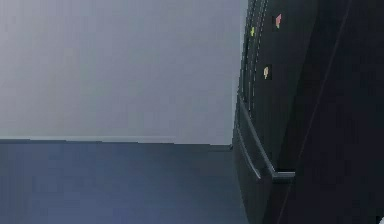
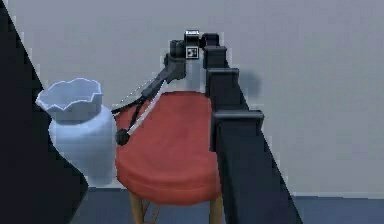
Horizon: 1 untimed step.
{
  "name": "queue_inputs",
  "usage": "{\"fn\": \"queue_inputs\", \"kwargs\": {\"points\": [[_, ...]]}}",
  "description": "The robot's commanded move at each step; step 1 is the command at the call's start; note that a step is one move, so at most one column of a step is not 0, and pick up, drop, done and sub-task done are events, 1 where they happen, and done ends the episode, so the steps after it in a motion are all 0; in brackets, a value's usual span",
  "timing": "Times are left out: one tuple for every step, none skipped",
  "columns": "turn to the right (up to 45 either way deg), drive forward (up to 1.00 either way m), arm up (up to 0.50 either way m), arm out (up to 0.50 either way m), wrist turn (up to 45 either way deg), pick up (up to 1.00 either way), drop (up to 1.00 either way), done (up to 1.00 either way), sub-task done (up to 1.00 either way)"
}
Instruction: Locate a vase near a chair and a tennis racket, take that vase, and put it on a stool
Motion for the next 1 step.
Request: {"fn": "queue_inputs", "kwargs": {"points": [[0.0, 0.00, 0.00, 0.00, 45.0, 0.00, 0.00, 0.00, 0.00]]}}
